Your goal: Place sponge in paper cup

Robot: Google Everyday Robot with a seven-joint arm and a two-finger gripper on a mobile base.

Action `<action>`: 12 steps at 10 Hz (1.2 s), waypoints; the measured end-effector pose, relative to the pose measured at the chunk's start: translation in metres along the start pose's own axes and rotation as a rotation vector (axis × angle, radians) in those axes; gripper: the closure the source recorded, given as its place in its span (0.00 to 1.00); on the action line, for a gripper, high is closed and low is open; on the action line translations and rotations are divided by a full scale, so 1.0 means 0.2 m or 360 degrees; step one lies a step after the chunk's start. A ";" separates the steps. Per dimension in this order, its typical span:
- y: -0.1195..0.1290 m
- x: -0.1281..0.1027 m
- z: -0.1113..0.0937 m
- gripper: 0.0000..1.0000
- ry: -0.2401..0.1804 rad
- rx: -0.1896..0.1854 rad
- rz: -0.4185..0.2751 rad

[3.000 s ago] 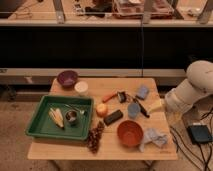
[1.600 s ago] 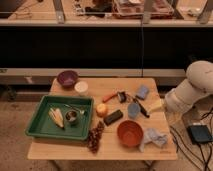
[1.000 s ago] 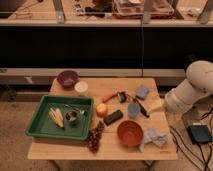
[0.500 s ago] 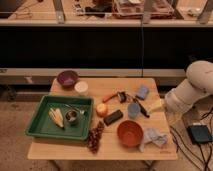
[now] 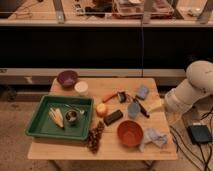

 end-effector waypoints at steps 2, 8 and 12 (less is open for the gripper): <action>-0.05 0.10 0.02 0.35 0.0064 -0.0038 0.0043; -0.22 0.77 0.05 0.35 0.0334 -0.0175 0.0116; -0.26 1.03 0.05 0.35 0.0408 -0.0291 0.0121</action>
